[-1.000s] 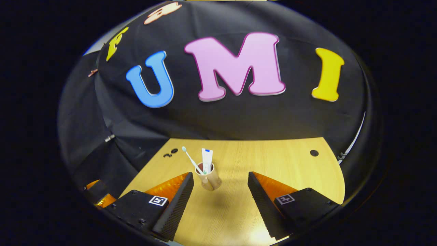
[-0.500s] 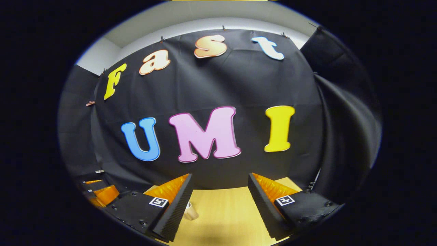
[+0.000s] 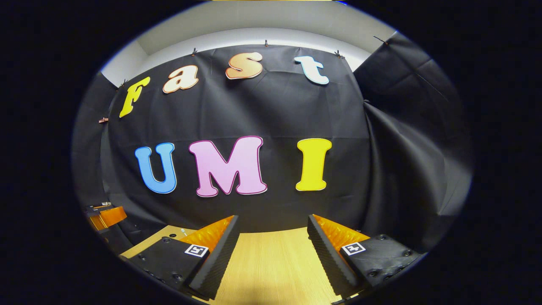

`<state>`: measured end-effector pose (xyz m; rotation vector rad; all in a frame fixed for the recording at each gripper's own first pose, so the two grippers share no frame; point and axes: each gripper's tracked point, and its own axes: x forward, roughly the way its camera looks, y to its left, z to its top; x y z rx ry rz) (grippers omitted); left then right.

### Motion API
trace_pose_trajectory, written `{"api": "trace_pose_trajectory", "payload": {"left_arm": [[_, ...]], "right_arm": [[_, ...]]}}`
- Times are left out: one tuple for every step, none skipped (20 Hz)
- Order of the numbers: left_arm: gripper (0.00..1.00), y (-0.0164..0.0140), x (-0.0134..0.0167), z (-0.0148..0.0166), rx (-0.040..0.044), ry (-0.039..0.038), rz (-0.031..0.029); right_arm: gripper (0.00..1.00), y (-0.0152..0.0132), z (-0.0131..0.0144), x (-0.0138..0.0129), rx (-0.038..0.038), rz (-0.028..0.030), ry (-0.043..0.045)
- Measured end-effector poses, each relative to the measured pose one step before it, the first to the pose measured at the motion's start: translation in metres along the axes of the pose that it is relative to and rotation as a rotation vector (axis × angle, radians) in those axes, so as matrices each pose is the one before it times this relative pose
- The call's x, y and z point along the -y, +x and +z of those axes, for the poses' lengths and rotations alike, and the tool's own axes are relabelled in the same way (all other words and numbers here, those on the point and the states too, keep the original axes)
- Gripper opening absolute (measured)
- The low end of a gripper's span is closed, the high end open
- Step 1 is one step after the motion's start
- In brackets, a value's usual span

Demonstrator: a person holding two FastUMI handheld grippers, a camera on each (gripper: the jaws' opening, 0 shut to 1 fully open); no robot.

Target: Put the toothbrush and toothpaste on the desktop into the cup, then pick up the cup and place it on the coaster on the desktop.

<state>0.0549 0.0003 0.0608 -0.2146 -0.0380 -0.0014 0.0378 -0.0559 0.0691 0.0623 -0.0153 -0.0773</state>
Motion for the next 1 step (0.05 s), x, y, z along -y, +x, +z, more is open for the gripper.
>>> {"api": "trace_pose_trajectory", "payload": {"left_arm": [[0.97, -0.00076, -0.00325, -0.00095, -0.00072, 0.00700, 0.00859]], "right_arm": [[0.98, -0.00019, 0.00190, 0.00099, 0.00628, 0.00076, -0.00429]]}}
